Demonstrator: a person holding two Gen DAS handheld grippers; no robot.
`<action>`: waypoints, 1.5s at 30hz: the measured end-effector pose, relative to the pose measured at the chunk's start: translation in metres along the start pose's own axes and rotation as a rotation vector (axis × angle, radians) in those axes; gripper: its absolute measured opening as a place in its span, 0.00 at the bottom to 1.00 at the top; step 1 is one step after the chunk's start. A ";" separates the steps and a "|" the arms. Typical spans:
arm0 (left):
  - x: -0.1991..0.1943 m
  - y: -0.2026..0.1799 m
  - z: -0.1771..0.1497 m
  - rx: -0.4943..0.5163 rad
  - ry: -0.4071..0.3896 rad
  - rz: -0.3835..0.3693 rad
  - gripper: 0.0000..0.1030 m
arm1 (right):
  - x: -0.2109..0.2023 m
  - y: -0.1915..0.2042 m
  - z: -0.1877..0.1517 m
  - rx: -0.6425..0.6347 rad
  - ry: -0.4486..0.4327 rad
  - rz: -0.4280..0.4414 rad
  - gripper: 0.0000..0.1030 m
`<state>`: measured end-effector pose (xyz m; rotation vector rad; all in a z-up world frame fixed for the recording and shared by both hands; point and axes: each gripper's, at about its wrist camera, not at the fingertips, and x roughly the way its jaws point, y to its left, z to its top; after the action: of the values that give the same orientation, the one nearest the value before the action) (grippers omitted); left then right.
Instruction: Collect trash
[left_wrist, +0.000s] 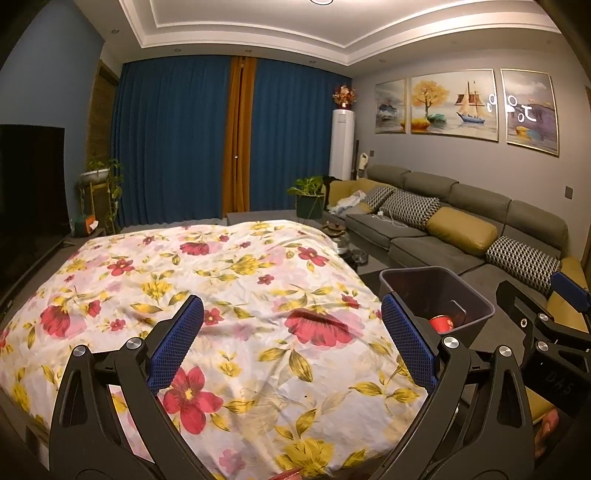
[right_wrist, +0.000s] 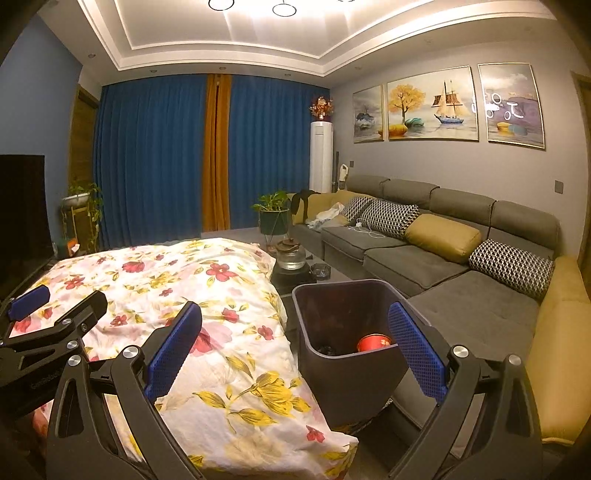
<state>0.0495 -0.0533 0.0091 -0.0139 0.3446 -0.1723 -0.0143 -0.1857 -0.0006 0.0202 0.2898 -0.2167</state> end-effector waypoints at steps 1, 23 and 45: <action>0.000 0.000 0.000 0.000 0.001 0.000 0.92 | 0.000 0.000 0.000 -0.001 0.000 0.000 0.95; 0.003 -0.001 -0.003 0.005 0.010 -0.018 0.92 | 0.000 -0.001 -0.001 0.015 -0.004 0.000 0.95; 0.004 0.001 -0.007 0.022 -0.002 -0.021 0.80 | 0.000 -0.002 0.000 0.021 0.001 -0.009 0.94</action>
<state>0.0507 -0.0531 0.0010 0.0044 0.3409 -0.1966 -0.0151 -0.1873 -0.0008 0.0396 0.2886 -0.2288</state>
